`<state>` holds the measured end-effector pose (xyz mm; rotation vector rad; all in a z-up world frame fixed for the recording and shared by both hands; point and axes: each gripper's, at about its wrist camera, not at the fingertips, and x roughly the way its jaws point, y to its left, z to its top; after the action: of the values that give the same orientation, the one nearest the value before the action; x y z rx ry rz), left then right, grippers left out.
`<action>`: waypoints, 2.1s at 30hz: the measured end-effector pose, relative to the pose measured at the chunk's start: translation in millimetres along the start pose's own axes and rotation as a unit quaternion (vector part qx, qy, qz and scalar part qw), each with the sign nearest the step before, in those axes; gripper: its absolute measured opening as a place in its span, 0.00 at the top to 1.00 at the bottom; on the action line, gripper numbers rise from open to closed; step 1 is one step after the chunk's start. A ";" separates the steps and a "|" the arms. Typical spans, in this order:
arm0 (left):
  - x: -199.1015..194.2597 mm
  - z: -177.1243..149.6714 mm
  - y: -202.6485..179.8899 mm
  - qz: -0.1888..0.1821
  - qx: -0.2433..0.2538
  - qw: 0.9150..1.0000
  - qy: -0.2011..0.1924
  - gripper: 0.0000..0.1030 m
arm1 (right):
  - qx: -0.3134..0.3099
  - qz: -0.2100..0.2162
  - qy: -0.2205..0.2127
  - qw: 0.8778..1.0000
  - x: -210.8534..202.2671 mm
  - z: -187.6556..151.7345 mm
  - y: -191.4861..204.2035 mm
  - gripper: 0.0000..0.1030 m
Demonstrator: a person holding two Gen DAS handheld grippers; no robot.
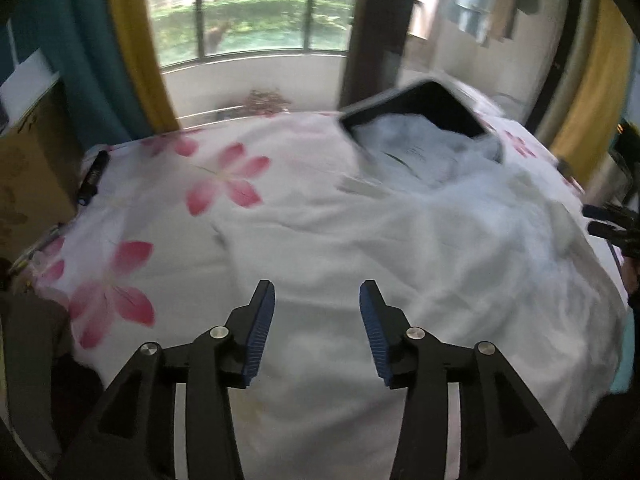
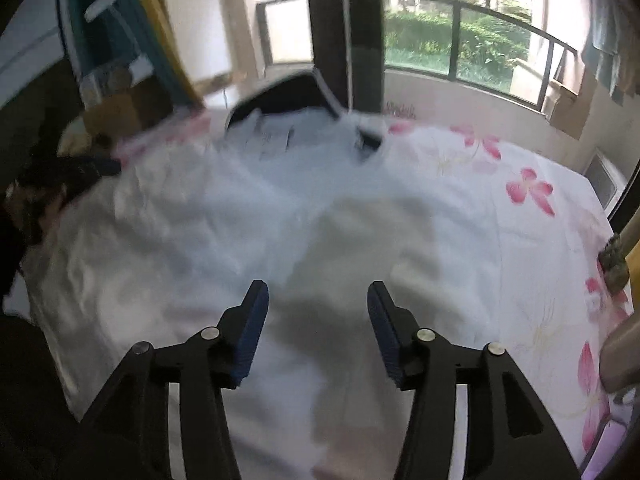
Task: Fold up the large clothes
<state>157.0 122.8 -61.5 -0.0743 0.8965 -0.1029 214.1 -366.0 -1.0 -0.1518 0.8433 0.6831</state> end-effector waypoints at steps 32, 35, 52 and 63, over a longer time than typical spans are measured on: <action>56.5 17.5 50.5 0.058 -0.083 0.995 -0.002 0.95 | 0.049 -0.063 0.034 0.996 68.5 48.5 -45.0 0.98; 51.7 20.0 50.7 0.055 -0.091 0.994 -0.006 0.75 | 0.059 -0.070 0.047 0.995 77.3 40.7 -46.8 0.98; 22.6 79.4 1.4 0.034 -0.025 0.997 -0.069 0.49 | 0.038 -0.116 0.034 0.992 55.4 67.1 -57.5 0.61; 56.7 125.5 -43.5 -0.007 0.044 0.996 -0.076 0.48 | -0.022 -0.099 0.016 0.995 84.8 127.8 -37.8 0.59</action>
<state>287.7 75.5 -22.6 -0.0064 0.7388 -0.1466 358.3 -304.3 17.2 -0.2837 0.8318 0.5139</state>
